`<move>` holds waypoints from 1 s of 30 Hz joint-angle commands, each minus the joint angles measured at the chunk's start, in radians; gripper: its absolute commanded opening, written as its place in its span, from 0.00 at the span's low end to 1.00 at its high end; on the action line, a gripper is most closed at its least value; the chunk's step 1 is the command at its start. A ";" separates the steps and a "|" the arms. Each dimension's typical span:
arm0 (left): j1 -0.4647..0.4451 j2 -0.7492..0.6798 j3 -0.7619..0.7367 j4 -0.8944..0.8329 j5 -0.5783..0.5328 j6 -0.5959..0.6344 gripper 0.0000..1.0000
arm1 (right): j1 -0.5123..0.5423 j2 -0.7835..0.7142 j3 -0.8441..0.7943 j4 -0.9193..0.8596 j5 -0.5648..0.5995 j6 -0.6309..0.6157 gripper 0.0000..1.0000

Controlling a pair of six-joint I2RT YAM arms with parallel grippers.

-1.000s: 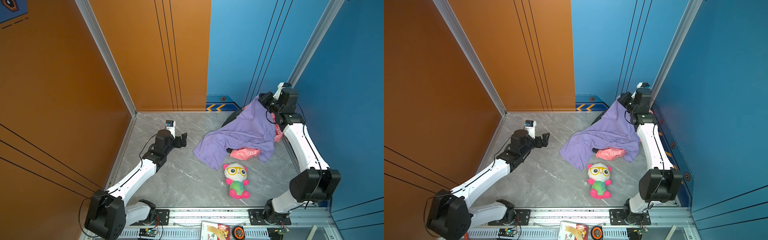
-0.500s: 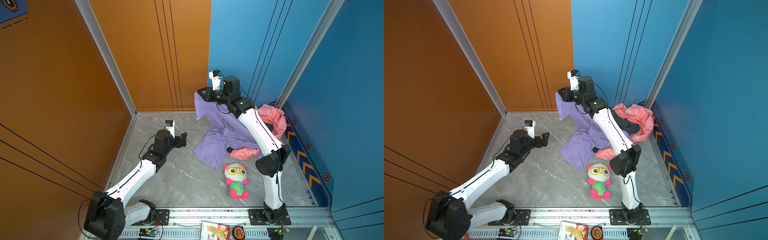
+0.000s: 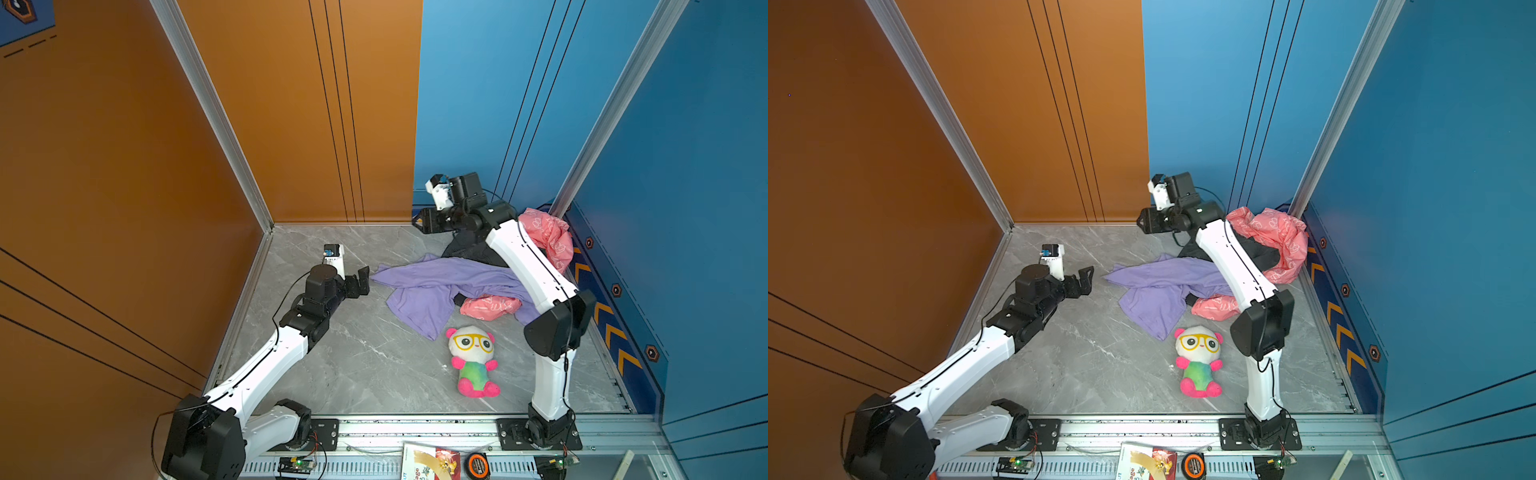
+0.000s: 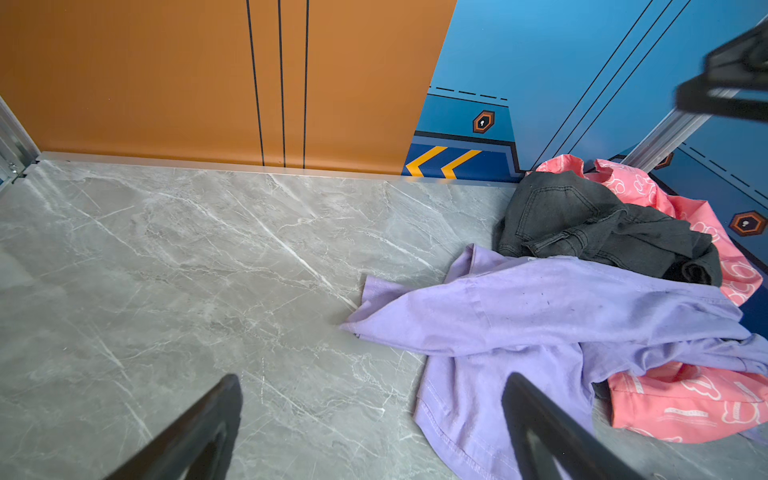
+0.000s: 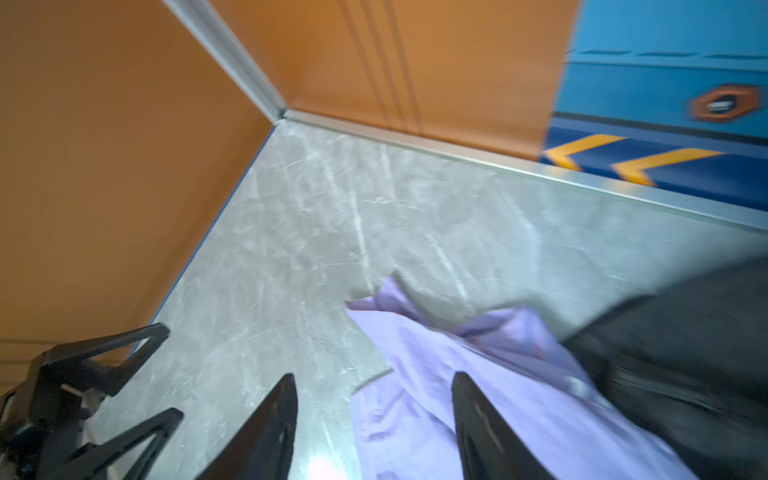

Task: Pick out a specific cloth from the pile

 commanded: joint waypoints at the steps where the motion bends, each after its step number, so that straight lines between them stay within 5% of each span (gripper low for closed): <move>1: 0.007 0.028 0.016 0.024 0.002 -0.015 0.98 | -0.085 -0.138 -0.116 -0.021 0.129 -0.024 0.62; 16: -0.005 0.091 0.047 0.049 0.041 -0.025 0.98 | -0.597 -0.592 -0.982 0.239 0.102 0.356 0.59; 22: -0.008 0.106 0.059 0.051 0.052 -0.032 0.98 | -0.648 -0.588 -1.143 0.315 0.030 0.455 0.54; 30: -0.010 0.097 0.048 0.051 0.046 -0.043 0.98 | -0.648 -0.455 -1.167 0.406 -0.083 0.552 0.41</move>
